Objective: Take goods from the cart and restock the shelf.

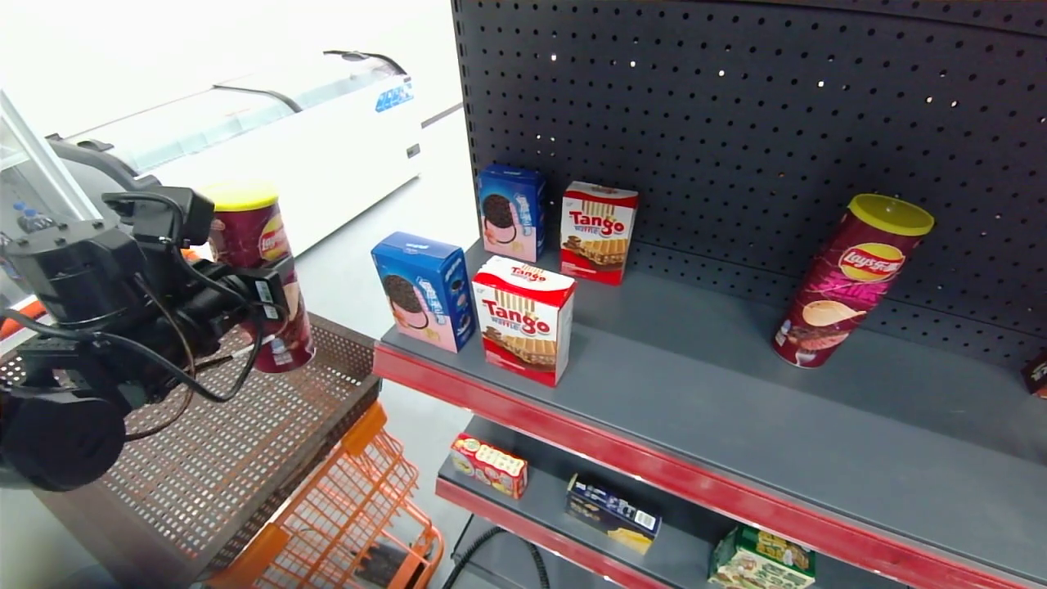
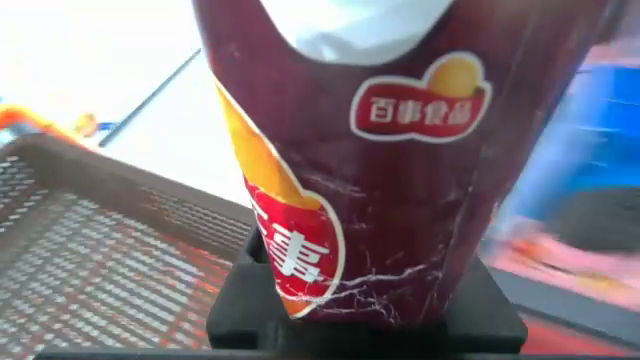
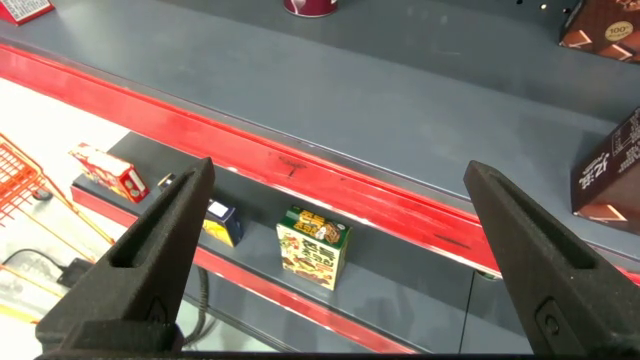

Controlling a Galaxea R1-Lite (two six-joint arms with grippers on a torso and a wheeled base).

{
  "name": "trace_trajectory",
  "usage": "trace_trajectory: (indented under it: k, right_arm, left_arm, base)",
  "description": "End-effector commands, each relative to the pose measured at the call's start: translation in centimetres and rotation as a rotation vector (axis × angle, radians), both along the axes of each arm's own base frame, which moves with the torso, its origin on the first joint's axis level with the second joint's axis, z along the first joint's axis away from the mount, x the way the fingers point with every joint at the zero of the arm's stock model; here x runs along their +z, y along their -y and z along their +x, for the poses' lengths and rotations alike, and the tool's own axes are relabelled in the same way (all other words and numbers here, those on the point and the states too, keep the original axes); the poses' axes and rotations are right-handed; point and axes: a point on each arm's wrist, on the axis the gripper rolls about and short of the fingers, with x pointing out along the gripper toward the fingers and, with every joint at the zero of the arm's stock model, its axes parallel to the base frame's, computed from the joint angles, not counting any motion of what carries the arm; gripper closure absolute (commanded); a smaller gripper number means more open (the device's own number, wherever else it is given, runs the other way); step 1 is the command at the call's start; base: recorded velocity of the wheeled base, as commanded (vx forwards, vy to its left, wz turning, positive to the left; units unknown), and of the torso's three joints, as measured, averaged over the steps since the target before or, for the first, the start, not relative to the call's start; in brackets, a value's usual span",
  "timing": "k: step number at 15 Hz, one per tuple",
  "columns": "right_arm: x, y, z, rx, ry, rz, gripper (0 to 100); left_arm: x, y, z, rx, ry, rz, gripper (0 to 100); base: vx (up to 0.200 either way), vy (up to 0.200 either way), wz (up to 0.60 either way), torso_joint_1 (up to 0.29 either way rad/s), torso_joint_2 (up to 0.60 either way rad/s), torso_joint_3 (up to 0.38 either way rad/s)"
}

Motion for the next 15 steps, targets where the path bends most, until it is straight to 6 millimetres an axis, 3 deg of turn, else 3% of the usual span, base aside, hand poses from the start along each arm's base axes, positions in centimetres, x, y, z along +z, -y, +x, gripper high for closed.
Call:
trace_trajectory:
  k: [1,6,7,10,15]
  right_arm:
    - [0.0,0.0,0.0,0.001,0.0,-0.001,0]
    - [0.0,0.0,0.0,0.001,0.0,0.0,0]
    - [0.0,0.0,0.0,0.001,0.0,-0.001,0]
    - [0.0,0.0,0.0,0.0,0.002,0.0,0]
    - [0.0,0.0,0.0,0.0,0.0,0.0,0]
  left_arm:
    - [1.9,2.0,-3.7,-0.119,0.028,-0.009,100]
    - [1.2,4.9,-8.7,-0.368,-0.01,-0.057,100]
    - [1.9,5.9,-10.7,-0.464,0.01,-0.1,100]
    - [2.1,6.9,-13.5,-0.562,-0.059,-0.106,100]
    - [-1.0,8.1,-16.0,-0.702,-0.187,-0.013,100]
  base:
    - [0.0,0.0,0.0,0.0,0.0,0.0]
    - [0.0,0.0,0.0,0.0,0.0,0.0]
    - [0.0,0.0,0.0,0.0,0.0,0.0]
    - [0.0,0.0,0.0,0.0,0.0,0.0]
    - [0.0,0.0,0.0,0.0,0.0,0.0]
